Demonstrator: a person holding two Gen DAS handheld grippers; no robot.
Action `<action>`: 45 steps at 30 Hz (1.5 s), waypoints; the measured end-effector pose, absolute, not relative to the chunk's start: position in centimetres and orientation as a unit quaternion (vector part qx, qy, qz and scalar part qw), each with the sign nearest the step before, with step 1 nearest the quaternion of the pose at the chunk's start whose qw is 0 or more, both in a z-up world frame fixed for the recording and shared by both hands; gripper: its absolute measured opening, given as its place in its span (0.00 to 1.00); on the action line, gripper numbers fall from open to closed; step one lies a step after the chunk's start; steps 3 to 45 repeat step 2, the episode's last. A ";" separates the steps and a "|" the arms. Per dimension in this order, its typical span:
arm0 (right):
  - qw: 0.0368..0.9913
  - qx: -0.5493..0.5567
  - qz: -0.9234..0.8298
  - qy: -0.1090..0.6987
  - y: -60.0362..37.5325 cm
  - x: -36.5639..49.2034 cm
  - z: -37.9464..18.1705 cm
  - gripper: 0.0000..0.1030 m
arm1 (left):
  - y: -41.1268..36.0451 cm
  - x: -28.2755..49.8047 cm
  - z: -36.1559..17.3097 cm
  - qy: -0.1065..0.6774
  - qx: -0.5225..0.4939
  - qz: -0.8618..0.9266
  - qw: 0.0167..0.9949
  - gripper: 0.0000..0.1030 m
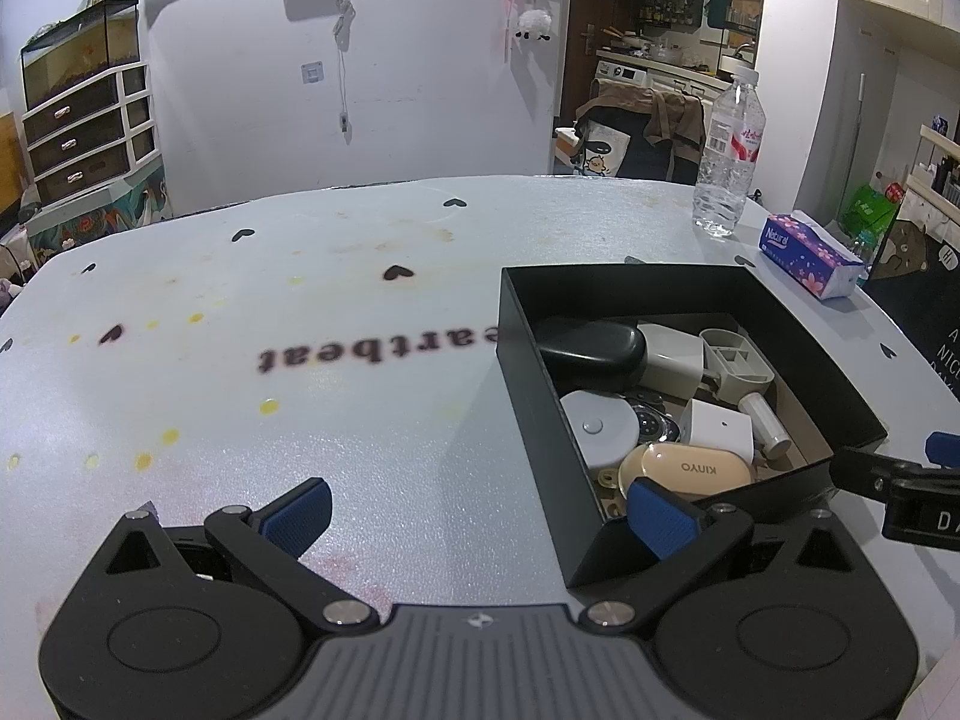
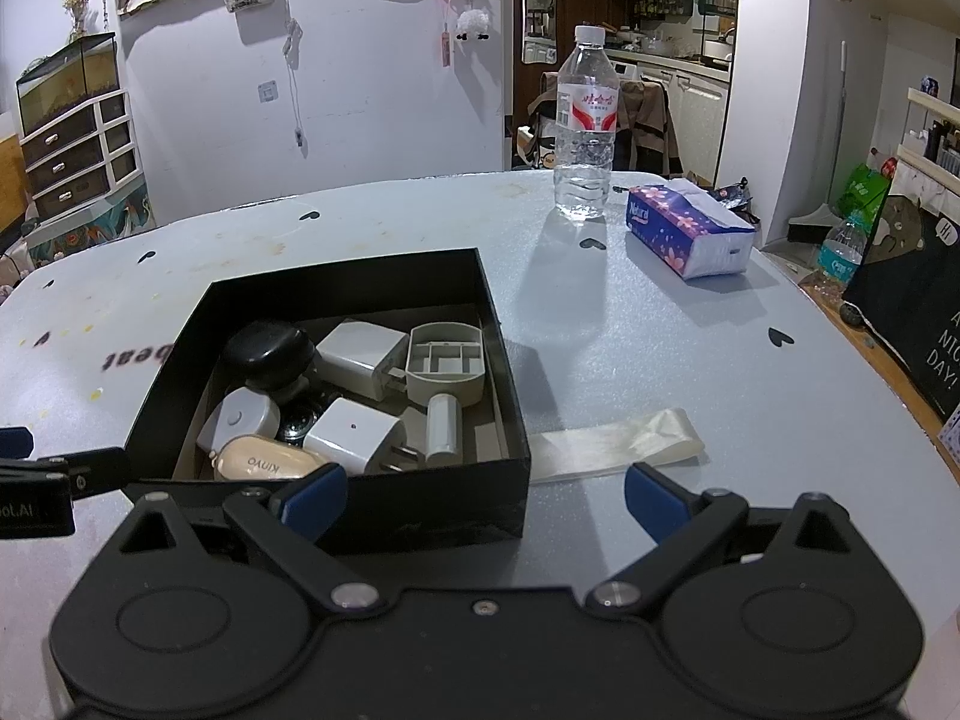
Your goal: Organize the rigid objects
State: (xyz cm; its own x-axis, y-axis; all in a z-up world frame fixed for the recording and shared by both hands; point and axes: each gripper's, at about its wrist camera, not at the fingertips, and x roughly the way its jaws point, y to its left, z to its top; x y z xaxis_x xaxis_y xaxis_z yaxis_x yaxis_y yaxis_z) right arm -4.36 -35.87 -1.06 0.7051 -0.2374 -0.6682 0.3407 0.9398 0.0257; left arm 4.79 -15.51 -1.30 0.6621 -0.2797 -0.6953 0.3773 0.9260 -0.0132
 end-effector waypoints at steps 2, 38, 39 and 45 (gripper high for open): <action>0.920 0.074 -0.157 0.350 -35.9 -4.4 -1.1 0.97 | -15.6 4.7 -1.3 0.370 0.065 -0.181 0.909 1.00; 0.920 0.074 -0.157 0.350 -35.9 -4.4 -1.1 0.97 | -15.6 4.7 -1.3 0.370 0.065 -0.181 0.909 1.00; 0.920 0.074 -0.157 0.350 -35.9 -4.4 -1.1 0.97 | -15.6 4.7 -1.3 0.370 0.065 -0.181 0.909 1.00; 0.920 0.074 -0.157 0.350 -35.9 -4.4 -1.1 0.97 | -15.6 4.7 -1.3 0.370 0.065 -0.181 0.909 1.00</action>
